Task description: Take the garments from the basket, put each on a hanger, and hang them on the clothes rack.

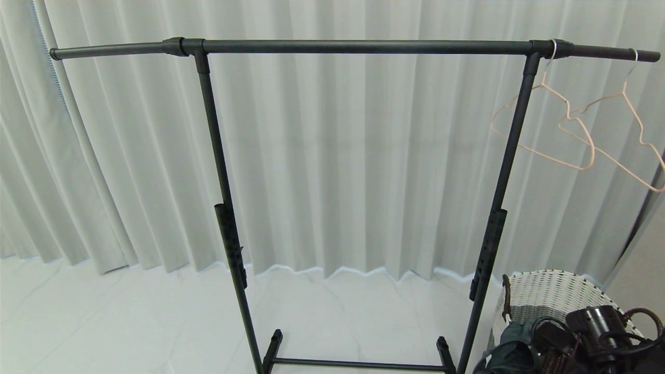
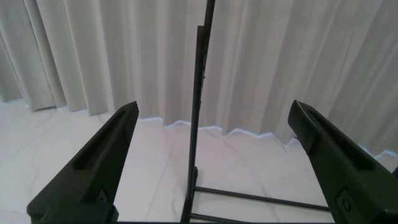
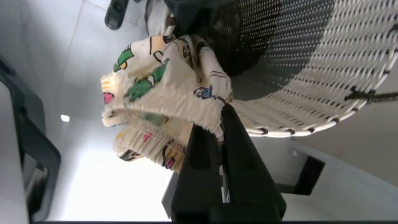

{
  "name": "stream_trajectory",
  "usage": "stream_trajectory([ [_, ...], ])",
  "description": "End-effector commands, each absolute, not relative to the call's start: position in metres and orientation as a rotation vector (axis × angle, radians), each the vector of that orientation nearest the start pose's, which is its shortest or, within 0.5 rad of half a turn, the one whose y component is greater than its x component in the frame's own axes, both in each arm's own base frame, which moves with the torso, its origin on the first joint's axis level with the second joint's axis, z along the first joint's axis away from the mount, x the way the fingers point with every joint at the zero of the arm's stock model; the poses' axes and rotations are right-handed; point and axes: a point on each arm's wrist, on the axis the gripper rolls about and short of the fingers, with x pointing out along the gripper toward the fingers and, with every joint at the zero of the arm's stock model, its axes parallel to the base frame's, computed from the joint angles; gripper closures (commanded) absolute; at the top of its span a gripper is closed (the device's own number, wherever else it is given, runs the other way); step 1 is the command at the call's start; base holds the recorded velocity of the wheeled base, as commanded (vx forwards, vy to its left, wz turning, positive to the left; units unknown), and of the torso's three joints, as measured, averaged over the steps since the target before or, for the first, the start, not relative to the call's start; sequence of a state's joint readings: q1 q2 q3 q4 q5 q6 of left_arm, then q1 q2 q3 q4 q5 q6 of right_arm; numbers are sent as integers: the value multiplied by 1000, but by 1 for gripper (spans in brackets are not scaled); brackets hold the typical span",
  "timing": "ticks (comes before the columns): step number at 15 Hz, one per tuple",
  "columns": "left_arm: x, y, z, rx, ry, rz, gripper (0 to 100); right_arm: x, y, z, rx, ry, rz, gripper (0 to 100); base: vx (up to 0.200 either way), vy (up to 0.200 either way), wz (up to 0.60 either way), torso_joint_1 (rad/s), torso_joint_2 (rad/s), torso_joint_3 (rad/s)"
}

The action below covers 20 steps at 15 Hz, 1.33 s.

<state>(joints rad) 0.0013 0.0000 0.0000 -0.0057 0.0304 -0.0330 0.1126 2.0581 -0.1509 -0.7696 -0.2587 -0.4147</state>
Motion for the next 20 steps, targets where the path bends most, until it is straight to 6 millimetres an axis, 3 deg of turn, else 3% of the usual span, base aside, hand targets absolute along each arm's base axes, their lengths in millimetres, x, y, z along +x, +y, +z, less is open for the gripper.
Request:
stream_trajectory([
  [1, -23, 1, 76, -34, -7, 32, 0, 190, 16, -7, -551, 1100, 80, 100, 0, 0, 0, 0, 0, 0],
  [4, -23, 1, 76, -34, -8, 32, 0, 166, 11, 16, -521, 1033, 41, 100, 0, 0, 0, 0, 0, 0],
  [7, -23, 1, 76, -34, -7, 32, 0, 156, 3, 49, -495, 926, -26, 100, 0, 0, 0, 0, 0, 0],
  [10, -23, 1, 76, -34, -8, 32, 0, 142, 2, 117, -488, 897, -30, 100, 0, 0, 0, 0, 0, 0],
  [13, -23, 1, 76, -34, -7, 32, 0, 115, 1, 193, -476, 868, -25, 100, 0, 0, 0, 0, 0, 0],
  [17, -23, 1, 76, -26, -7, 32, 0, 80, -2, 254, -458, 744, -63, 100, 0, 0, 0, 0, 0, 0],
  [20, -23, 1, 76, -29, -7, 32, 0, 61, -3, 285, -449, 660, -83, 100, 0, 0, 0, 0, 0, 0],
])
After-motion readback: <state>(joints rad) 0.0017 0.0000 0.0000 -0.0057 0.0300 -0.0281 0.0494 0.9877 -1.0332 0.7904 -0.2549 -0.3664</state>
